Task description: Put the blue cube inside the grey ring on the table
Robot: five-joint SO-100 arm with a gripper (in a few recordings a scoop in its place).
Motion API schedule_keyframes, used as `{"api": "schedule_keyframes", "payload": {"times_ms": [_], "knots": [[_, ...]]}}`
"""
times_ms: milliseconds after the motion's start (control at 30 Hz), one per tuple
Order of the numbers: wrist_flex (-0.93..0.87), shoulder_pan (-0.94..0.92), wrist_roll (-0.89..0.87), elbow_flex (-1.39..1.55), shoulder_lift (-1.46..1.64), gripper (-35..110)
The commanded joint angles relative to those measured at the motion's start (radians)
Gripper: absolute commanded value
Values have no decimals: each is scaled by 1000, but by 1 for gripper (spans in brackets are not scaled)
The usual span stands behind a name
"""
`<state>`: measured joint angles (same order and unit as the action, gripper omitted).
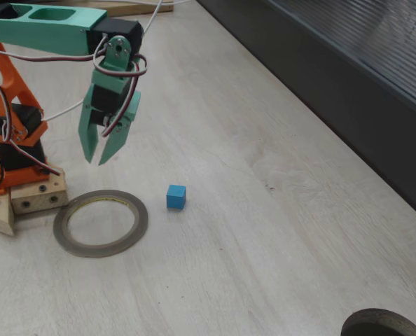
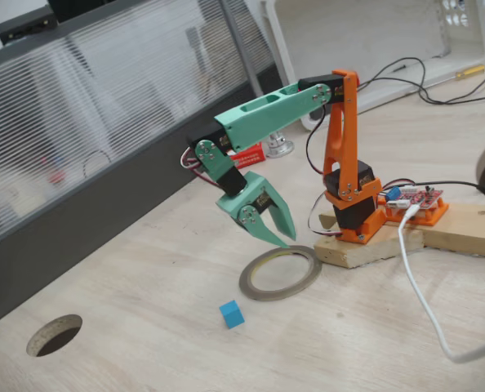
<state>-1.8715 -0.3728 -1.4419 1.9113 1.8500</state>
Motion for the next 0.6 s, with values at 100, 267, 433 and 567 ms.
{"api": "schedule_keyframes", "payload": {"times_ms": [100,267,433,567], "knots": [[-23,67,-11,-18,17,9],[-23,69,-14,-20,17,9],[-21,69,-14,-21,8,9],[31,71,-15,-25,-72,9]]}}
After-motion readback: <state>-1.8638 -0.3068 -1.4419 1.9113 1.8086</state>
